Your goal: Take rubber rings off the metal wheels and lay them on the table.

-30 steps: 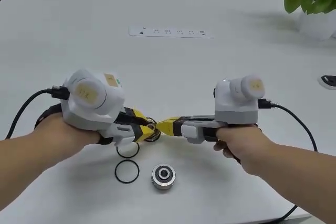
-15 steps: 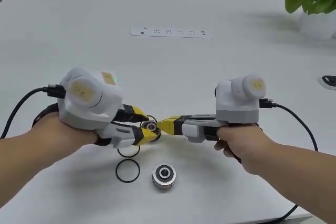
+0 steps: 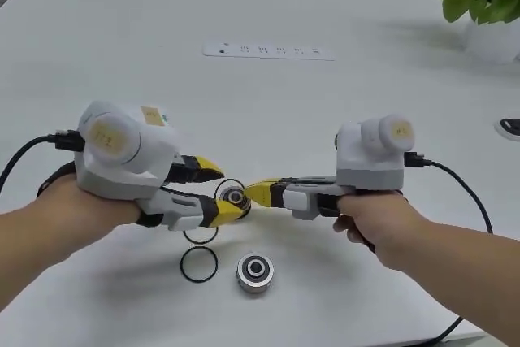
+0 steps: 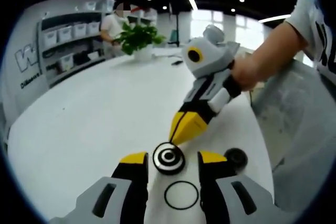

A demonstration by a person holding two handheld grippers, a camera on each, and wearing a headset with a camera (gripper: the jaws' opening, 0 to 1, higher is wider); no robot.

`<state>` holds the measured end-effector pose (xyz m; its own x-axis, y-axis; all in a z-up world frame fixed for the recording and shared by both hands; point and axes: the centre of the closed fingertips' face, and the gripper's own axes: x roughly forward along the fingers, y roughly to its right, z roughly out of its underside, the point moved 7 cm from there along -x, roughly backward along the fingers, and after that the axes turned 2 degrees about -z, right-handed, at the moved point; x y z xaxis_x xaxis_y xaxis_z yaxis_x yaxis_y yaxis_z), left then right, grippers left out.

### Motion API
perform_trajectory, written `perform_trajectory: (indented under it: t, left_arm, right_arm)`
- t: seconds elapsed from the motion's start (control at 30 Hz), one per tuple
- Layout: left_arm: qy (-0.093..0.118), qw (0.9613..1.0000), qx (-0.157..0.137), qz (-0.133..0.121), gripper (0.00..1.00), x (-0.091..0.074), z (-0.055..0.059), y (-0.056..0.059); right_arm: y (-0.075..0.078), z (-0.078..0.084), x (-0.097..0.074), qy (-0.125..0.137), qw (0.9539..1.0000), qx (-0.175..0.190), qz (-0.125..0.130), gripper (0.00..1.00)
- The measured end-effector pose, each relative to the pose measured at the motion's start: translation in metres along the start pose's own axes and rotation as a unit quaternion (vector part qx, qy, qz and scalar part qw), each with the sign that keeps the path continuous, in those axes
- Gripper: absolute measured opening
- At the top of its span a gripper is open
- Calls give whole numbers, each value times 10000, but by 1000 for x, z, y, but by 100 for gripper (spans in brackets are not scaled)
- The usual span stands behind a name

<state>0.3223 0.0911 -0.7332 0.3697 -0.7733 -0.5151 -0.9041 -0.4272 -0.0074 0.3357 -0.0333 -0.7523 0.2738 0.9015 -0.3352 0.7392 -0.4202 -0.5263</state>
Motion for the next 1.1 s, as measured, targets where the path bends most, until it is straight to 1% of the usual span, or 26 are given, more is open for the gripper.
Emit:
perform_trajectory:
  t: [0.13,0.23,0.4,0.5,0.6,0.7,0.9,1.1]
  left_arm:
    - [39,10000,-10,-27,41,-4,0,-1]
    - [107,9999,-45,-47,44,-8,-1,-1]
    - [219,9997,-62,-85,49,-15,-5,-1]
    - [275,9996,-66,-100,50,-19,-7,0]
    - [384,9992,-75,-96,51,-25,-11,2]
    - [432,9990,-71,-83,52,-28,-14,4]
    - [495,9987,-33,-98,56,-36,-16,6]
    - [517,9985,-72,-147,58,-44,-16,8]
  right_arm:
    - [-2,-1,0,16,10000,6,-39,0]
    - [-5,-2,-1,21,10000,10,-77,0]
    - [-9,-4,-1,52,9999,10,-139,0]
    - [-11,-6,-2,78,9998,9,-162,0]
    - [-15,-7,-3,102,9997,21,-199,0]
    - [-18,-8,-3,119,9996,24,-249,0]
    - [-27,-13,-4,206,9991,36,-359,0]
    - [-32,-14,-6,237,9988,54,-416,0]
